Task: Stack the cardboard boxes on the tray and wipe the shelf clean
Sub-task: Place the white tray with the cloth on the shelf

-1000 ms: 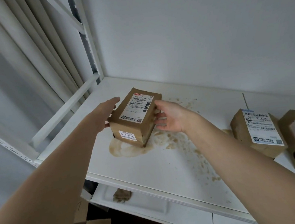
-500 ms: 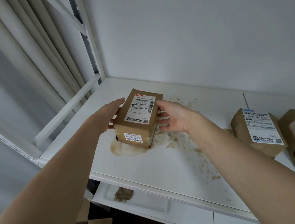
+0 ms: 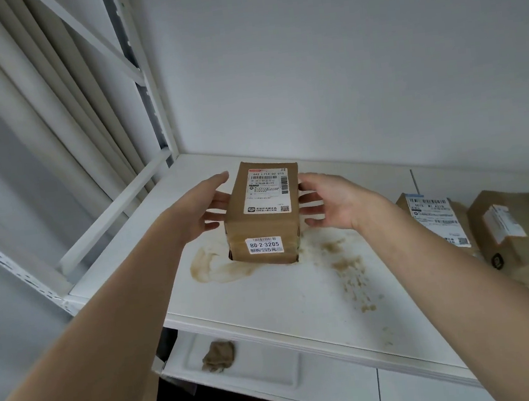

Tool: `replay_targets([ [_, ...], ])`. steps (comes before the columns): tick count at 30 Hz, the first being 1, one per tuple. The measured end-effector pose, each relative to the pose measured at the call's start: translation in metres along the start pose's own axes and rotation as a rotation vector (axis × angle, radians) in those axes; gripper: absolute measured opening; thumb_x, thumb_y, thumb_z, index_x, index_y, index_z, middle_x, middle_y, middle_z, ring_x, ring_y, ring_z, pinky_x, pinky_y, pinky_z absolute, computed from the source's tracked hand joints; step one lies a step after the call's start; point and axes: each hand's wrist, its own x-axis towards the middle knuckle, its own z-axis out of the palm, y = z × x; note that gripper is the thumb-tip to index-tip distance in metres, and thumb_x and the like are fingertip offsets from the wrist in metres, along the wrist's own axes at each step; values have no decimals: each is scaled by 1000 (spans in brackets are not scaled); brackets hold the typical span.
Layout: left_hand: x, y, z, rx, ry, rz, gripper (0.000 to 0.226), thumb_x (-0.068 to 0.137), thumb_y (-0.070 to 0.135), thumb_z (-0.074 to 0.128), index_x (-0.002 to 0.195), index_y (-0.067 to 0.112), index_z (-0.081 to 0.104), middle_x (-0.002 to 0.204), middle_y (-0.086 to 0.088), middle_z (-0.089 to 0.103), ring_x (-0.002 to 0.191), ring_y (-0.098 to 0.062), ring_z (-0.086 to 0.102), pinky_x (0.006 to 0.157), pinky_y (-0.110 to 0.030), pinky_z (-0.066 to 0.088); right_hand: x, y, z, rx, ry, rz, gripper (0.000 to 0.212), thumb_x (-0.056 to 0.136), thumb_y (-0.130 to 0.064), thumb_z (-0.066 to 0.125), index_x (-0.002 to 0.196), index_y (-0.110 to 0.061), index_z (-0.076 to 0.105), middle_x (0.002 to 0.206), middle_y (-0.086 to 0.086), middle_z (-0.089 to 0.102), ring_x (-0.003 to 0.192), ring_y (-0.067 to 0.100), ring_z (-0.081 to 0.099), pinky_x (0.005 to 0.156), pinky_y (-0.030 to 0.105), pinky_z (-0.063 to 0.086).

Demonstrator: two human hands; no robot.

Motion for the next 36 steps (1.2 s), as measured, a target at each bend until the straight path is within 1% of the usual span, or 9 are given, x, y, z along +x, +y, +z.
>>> replay_targets([
  [5,-8,12,28,68,-64,26,52,87,59,49,84,12,71,82,-2,73,75,-19,63,87,-33,44,-15,6,-32,6,74,11,22,92,-39,56,92,-18,60,97,6,64,87,23,58,87,37,47],
  [10,-5,13,63,155,-157,19,60,84,63,48,96,9,72,100,-8,73,86,-22,63,89,-34,44,-33,19,-59,-12,157,63,22,91,-38,58,92,-17,63,99,6,67,91,24,61,96,40,47],
  [14,-5,10,91,211,-257,-12,62,85,65,47,102,9,67,101,-11,71,92,-24,64,90,-35,43,-47,30,-75,-4,199,95,20,92,-34,57,95,-15,62,97,8,67,89,24,61,83,37,49],
  [18,-9,5,110,253,-355,-55,70,81,71,49,111,9,62,104,-7,67,89,-23,62,85,-35,45,-51,36,-77,0,205,148,31,92,-35,58,114,-14,62,107,11,67,90,26,63,68,34,50],
  [23,-10,0,116,227,-413,-59,71,80,72,49,118,12,59,108,-3,67,90,-22,61,86,-35,43,-51,34,-74,-4,225,144,31,93,-35,55,116,-15,61,109,12,65,93,28,62,78,38,51],
  [27,-4,-2,111,217,-424,-79,76,80,74,47,121,12,59,123,-8,64,95,-24,60,87,-37,45,-50,29,-68,-88,257,116,27,95,-37,52,113,-17,59,113,9,63,103,26,58,103,42,41],
  [31,-1,-2,103,205,-365,-55,64,88,65,44,121,12,58,126,-11,60,93,-26,61,90,-39,46,-45,21,-60,-113,312,-23,23,97,-24,49,111,-8,57,98,6,66,84,20,61,65,28,46],
  [35,-2,1,81,106,-271,2,54,92,55,46,119,11,58,119,-9,63,105,-29,64,99,-43,47,-33,12,-52,-98,363,-190,17,87,-17,51,94,-4,59,96,17,63,95,26,59,82,36,44],
  [36,-3,1,74,58,-246,15,51,92,53,49,118,10,59,117,-9,64,103,-29,65,99,-43,48,-31,9,-48,-74,359,-221,20,87,-14,51,97,0,62,91,1,47,90,17,41,86,38,47],
])
